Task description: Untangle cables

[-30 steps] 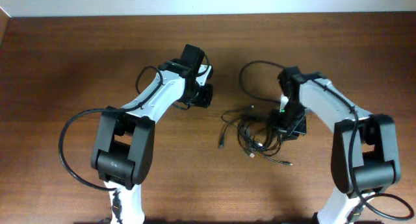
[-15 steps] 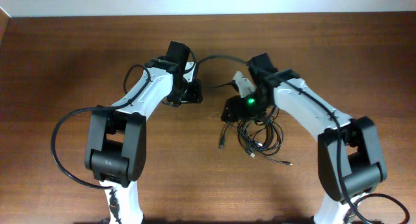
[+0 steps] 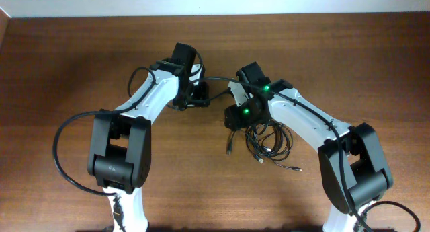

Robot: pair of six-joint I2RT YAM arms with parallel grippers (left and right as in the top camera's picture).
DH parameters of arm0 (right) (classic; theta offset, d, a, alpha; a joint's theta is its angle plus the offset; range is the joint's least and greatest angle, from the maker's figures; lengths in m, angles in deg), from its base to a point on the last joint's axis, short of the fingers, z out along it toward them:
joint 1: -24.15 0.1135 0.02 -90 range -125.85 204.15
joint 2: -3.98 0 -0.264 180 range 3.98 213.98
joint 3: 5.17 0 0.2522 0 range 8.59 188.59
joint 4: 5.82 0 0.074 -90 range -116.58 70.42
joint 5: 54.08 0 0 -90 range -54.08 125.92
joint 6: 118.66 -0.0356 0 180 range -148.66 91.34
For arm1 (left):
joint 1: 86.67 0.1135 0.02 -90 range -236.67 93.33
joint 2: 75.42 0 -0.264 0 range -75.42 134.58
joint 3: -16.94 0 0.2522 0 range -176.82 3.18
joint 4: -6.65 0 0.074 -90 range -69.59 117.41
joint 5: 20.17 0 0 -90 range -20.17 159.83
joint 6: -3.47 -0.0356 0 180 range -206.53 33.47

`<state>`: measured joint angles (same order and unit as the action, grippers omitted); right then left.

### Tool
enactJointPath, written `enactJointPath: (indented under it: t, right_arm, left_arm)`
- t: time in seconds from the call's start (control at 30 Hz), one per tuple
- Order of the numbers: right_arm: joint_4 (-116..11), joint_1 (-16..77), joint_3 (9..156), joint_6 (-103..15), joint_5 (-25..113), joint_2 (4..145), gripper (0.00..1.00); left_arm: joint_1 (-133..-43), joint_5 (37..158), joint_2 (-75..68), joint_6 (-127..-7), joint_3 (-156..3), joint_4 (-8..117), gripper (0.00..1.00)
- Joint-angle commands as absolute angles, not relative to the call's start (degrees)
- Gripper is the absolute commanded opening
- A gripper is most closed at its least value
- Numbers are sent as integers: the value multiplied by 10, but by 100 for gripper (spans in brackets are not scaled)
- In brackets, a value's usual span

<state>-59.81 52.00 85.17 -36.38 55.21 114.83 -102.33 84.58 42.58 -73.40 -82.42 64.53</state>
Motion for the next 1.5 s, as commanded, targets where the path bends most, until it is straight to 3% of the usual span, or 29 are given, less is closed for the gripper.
enactJointPath:
  t: [0.0,0.1,0.23,0.27,0.3,0.33,0.47,0.63,0.8,1.03,1.47]
  right_arm:
    - [-598,523,844,-366,547,1150,47]
    - [-601,523,844,-367,547,1150,39]
    - [-598,523,817,-367,547,1150,40]
    - [-592,523,808,-367,547,1150,32]
    - [-592,523,805,-366,547,1150,13]
    - [-591,523,807,-377,556,1150,4]
    - [-592,499,876,-361,772,1145,4]
    - [-592,450,923,-362,865,1135,4]
    - [-660,397,922,-362,786,1136,4]
    - [-755,392,921,-465,480,1140,4]
    - [-656,414,914,-506,487,1140,7]
  left_arm:
    - [-1023,850,432,-731,-829,646,52]
    - [-1023,850,432,-731,-829,646,52]
    - [-1023,851,432,-731,-829,645,53]
    - [-1023,851,432,-730,-829,645,53]
    - [-1023,851,432,-730,-829,645,53]
    - [-1023,851,432,-730,-829,645,53]
    - [-1023,851,432,-730,-829,645,54]
    - [-1023,851,432,-730,-829,645,56]
    - [-1023,853,432,-730,-829,644,56]
    - [-1023,853,432,-730,-829,644,58]
    - [-1023,853,432,-730,-829,641,59]
